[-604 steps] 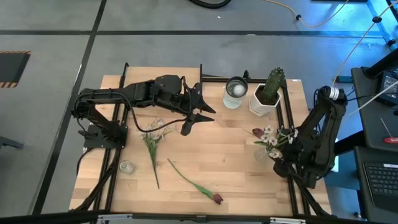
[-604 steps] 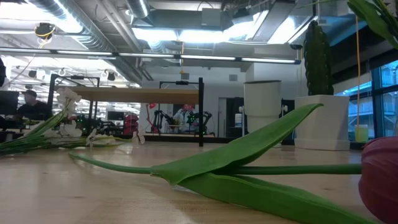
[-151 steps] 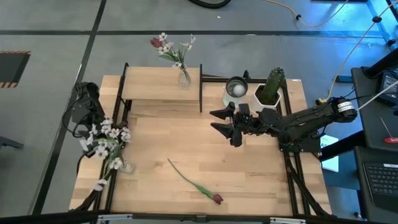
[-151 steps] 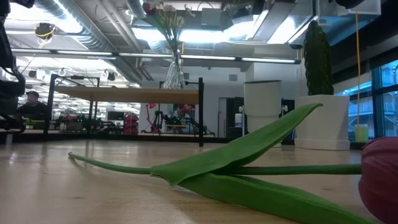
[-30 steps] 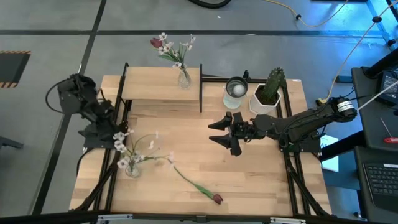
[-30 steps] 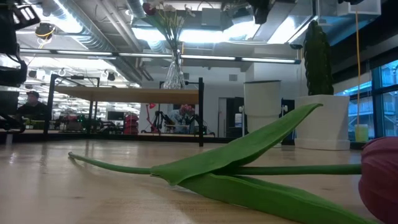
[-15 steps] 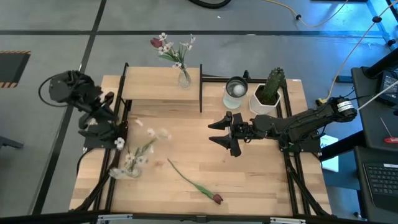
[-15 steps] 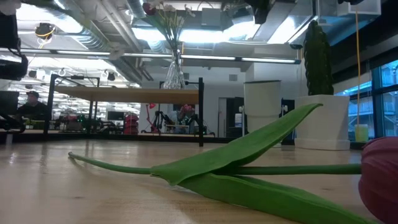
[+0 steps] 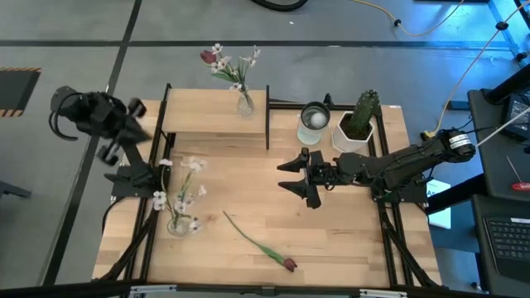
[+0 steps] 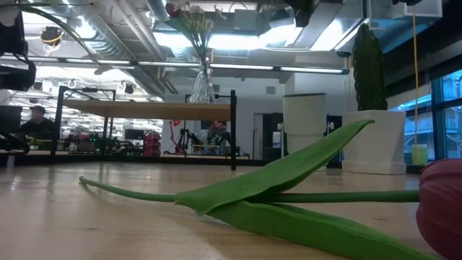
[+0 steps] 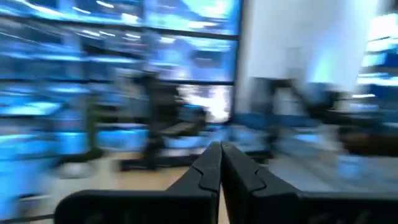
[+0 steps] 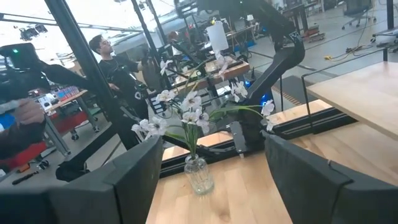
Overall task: Pick and place flowers into a vace then onto a shelf
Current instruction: Put the red flower into the transparent vase
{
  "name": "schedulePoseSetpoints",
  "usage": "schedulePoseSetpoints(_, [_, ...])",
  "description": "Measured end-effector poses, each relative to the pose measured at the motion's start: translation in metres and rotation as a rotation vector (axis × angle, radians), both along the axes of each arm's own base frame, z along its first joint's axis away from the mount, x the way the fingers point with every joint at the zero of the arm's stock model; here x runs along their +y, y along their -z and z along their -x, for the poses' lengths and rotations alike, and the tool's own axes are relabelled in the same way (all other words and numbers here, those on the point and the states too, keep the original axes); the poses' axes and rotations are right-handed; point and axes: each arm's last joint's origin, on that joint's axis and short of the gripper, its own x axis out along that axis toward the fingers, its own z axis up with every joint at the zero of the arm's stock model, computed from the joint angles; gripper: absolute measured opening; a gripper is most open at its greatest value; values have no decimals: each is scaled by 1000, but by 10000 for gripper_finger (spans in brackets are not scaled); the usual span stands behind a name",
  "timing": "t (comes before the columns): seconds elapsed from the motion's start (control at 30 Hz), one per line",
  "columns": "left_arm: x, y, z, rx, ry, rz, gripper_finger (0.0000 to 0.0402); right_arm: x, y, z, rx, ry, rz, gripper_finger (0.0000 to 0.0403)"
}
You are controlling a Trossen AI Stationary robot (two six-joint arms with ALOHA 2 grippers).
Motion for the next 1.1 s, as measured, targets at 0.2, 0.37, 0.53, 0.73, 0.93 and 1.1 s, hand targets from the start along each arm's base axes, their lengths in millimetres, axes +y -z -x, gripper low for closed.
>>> schedulePoseSetpoints(0.2, [28,-3,8,71,-474,-91,2,0,0,0,1,-1,-29,287])
schedulePoseSetpoints(0.37, [41,0,18,104,-493,-42,2,0,0,0,0,-2,-38,287])
schedulePoseSetpoints(0.53, [41,16,28,186,-542,-67,3,0,0,0,1,-2,-62,287])
schedulePoseSetpoints(0.73, [31,23,44,268,-659,-55,1,0,0,0,1,-3,-78,287])
schedulePoseSetpoints(0.93, [15,33,69,408,-776,75,3,0,0,0,1,-2,-76,287])
schedulePoseSetpoints(1.1, [-9,37,70,489,-713,123,3,0,1,-1,6,-1,-49,287])
